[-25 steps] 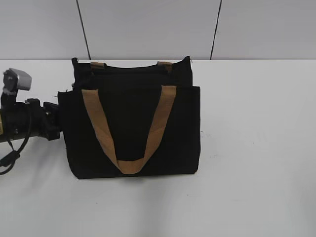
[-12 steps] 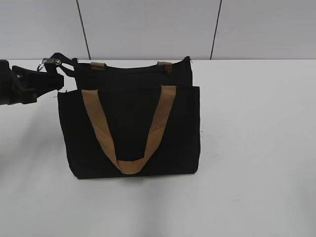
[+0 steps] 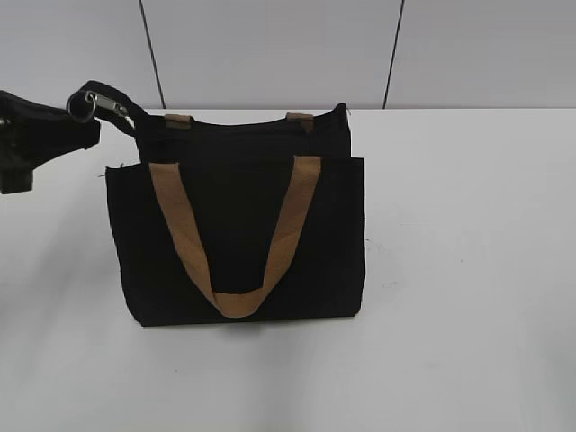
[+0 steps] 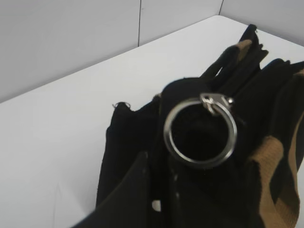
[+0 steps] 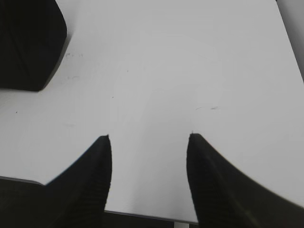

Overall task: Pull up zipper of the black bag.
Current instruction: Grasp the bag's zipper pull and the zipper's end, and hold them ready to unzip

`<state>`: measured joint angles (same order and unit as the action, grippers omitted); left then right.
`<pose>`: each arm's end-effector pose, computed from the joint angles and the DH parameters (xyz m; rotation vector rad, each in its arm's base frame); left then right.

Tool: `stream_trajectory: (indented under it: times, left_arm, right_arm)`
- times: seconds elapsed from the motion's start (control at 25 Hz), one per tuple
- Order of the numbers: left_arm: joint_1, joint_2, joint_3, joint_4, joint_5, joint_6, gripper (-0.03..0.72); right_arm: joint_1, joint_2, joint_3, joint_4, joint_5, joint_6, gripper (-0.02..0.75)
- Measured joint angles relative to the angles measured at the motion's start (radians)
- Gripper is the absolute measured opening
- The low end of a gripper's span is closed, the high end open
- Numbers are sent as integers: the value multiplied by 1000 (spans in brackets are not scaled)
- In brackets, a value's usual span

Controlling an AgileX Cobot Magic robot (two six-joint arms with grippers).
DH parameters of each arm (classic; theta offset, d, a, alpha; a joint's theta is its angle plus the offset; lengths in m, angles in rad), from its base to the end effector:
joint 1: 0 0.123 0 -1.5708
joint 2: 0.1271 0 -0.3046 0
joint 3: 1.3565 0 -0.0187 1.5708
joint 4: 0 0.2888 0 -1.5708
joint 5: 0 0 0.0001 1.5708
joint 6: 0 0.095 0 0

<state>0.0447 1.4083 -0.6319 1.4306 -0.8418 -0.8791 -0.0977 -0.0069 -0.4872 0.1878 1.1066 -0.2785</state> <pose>0.2820 -0.0575 0.2255 0.8787 1.7488 -0.5259 0.0115 0.0148 0.2873 -0.2010 2.0712 -0.0024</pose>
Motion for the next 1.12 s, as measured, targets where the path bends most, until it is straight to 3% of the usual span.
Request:
stream_trajectory:
  times: [0.4, 0.76, 1.12]
  left_arm:
    - [0, -101, 0, 25, 30, -1, 22]
    - [0, -124, 0, -58, -32, -2, 22]
    - [0, -168, 0, -64, -4, -2, 22]
  right_arm:
    - [0, 0, 0, 0, 0, 0, 401]
    - [0, 0, 0, 1, 0, 0, 401]
    - [0, 0, 0, 38, -3, -3, 401]
